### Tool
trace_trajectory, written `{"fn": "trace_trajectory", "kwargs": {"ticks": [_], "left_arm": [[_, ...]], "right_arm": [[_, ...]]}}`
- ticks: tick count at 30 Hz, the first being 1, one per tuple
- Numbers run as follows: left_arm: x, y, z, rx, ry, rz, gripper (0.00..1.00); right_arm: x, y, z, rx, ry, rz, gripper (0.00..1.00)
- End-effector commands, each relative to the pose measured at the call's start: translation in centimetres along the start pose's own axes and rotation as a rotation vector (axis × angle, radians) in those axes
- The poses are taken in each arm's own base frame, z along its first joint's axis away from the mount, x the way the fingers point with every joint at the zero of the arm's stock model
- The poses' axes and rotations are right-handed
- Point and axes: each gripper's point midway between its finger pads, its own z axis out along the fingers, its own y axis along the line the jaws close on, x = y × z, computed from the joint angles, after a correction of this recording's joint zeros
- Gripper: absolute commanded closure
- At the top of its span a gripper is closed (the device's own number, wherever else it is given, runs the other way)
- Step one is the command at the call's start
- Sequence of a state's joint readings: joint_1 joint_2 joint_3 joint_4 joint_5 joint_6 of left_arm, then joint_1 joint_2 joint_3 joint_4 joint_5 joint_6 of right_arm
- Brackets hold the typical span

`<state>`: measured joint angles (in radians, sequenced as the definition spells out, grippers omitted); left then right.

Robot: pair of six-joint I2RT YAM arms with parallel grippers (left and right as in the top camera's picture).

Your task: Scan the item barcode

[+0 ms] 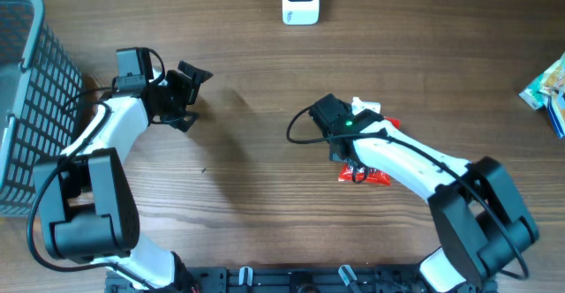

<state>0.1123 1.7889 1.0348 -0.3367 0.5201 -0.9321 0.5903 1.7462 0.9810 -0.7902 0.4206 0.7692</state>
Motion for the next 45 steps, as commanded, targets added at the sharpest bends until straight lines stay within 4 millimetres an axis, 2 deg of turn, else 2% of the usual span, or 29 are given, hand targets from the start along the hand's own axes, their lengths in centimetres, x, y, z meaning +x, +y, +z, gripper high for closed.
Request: {"fn": "trace_trajectory", "kwargs": {"ticks": [1, 3, 6, 9, 11, 15, 16, 17, 18, 20, 27, 29, 30, 33, 34, 35, 37, 40, 43, 44, 45], "left_arm": [[-0.1, -0.4, -0.5, 0.010, -0.015, 0.024, 0.00], [-0.1, -0.4, -0.5, 0.010, -0.015, 0.024, 0.00], [-0.1, -0.4, -0.5, 0.010, -0.015, 0.024, 0.00], [-0.1, -0.4, -0.5, 0.010, -0.015, 0.024, 0.00], [-0.1, -0.4, -0.5, 0.010, -0.015, 0.024, 0.00], [-0.1, -0.4, -0.5, 0.010, -0.015, 0.024, 0.00], [-0.1, -0.4, -0.5, 0.010, -0.015, 0.024, 0.00], [-0.1, -0.4, -0.5, 0.010, -0.015, 0.024, 0.00], [-0.1, -0.4, -0.5, 0.010, -0.015, 0.024, 0.00], [-0.1, -0.4, -0.5, 0.010, -0.015, 0.024, 0.00], [-0.1, -0.4, -0.5, 0.010, -0.015, 0.024, 0.00], [-0.1, -0.4, -0.5, 0.010, -0.015, 0.024, 0.00], [-0.1, -0.4, -0.5, 0.010, -0.015, 0.024, 0.00], [-0.1, -0.4, -0.5, 0.010, -0.015, 0.024, 0.00], [-0.1, -0.4, -0.5, 0.010, -0.015, 0.024, 0.00], [-0.1, -0.4, -0.5, 0.010, -0.015, 0.024, 0.00], [-0.1, -0.4, -0.5, 0.010, -0.015, 0.024, 0.00], [-0.1, -0.4, -0.5, 0.010, -0.015, 0.024, 0.00], [-0.1, -0.4, -0.5, 0.010, -0.015, 0.024, 0.00], [-0.1, -0.4, -0.5, 0.010, -0.015, 0.024, 0.00], [-0.1, -0.4, -0.5, 0.010, -0.015, 0.024, 0.00]], "right_arm": [[0.4, -0.4, 0.9, 0.043, 0.003, -0.001, 0.28], [0.3, -0.5, 0.6, 0.047, 0.009, -0.004, 0.43], [-0.5, -0.6, -0.8, 0.059, 0.022, -0.012, 0.66], [-1.7, -0.3, -2.6, 0.048, 0.022, -0.016, 0.83], [-2.2, 0.7, -3.2, -0.002, 0.029, -0.061, 0.96], [-1.9, 1.3, -3.2, -0.033, 0.045, -0.069, 0.95], [-1.8, 1.2, -3.2, -0.029, 0.049, -0.071, 0.78], [-1.7, 1.0, -3.1, -0.022, 0.052, -0.074, 0.50], [-1.7, 0.8, -3.0, -0.009, 0.050, -0.078, 0.32], [-1.0, 0.4, -2.3, 0.008, 0.057, -0.085, 0.29], [1.5, -0.5, 0.6, 0.035, 0.069, -0.094, 0.33], [1.7, -0.6, 0.8, 0.036, 0.070, -0.095, 0.39], [1.6, -0.6, 0.8, 0.035, 0.069, -0.094, 0.46], [1.4, -0.5, 0.8, 0.032, 0.059, -0.092, 0.56], [1.3, -0.6, 0.8, 0.038, 0.053, -0.093, 0.66], [1.2, -0.7, 0.8, 0.045, 0.047, -0.094, 0.80], [1.2, -0.7, 0.8, 0.045, 0.047, -0.093, 0.96], [0.9, -0.6, 0.3, 0.044, 0.048, -0.094, 0.96], [0.0, -0.3, -1.1, 0.038, 0.058, -0.094, 0.96], [-0.4, 0.1, -1.8, 0.017, 0.067, -0.092, 0.96], [-0.9, 1.5, -3.2, -0.055, 0.092, -0.111, 0.96]]}}
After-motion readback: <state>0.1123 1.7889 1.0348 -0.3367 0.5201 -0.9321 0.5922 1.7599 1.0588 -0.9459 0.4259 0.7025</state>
